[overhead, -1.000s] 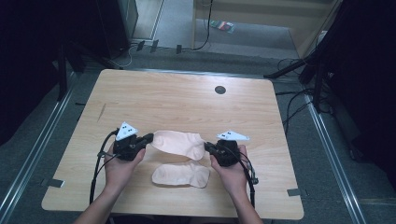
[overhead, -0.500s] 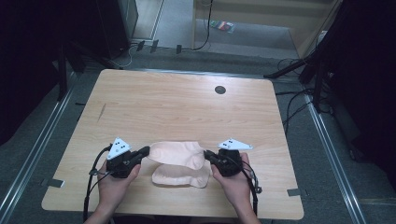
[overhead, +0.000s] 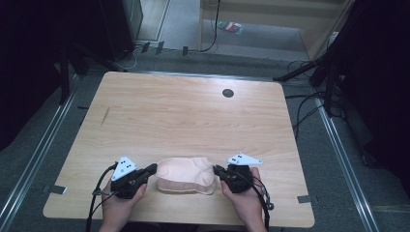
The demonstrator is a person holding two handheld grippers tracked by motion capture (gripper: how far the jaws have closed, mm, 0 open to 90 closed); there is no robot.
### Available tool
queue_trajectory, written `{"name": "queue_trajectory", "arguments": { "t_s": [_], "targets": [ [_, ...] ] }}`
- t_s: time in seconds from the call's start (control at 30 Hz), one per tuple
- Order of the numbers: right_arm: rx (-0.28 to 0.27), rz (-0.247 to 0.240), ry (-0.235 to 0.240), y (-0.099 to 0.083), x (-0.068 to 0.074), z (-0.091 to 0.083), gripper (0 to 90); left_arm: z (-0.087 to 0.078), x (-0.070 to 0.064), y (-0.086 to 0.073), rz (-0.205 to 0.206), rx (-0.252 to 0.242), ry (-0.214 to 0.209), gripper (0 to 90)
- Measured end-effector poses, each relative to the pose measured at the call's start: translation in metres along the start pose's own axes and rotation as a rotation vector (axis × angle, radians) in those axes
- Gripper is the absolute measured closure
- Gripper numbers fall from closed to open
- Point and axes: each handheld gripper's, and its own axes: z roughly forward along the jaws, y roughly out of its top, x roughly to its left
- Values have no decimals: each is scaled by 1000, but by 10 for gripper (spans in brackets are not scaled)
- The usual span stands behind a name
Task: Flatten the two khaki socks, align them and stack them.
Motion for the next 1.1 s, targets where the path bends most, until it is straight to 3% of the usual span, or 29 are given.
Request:
{"name": "queue_trajectory", "arguments": {
  "t_s": [0.37, 0.63, 0.87, 1.1],
  "targets": [
    [4, -10, -13, -8, 2, 4, 886, 2, -10, -19, 3, 31, -3, 900],
    [14, -12, -4, -10, 4, 3, 885, 1, -13, -21, 28, 44, 15, 900],
    [72, -26, 4, -13, 1, 11, 859, 7, -13, -25, 30, 69, 28, 882],
    [82, -28, 6, -13, -3, 7, 880, 9, -15, -26, 54, 83, 39, 894]
  ]
}}
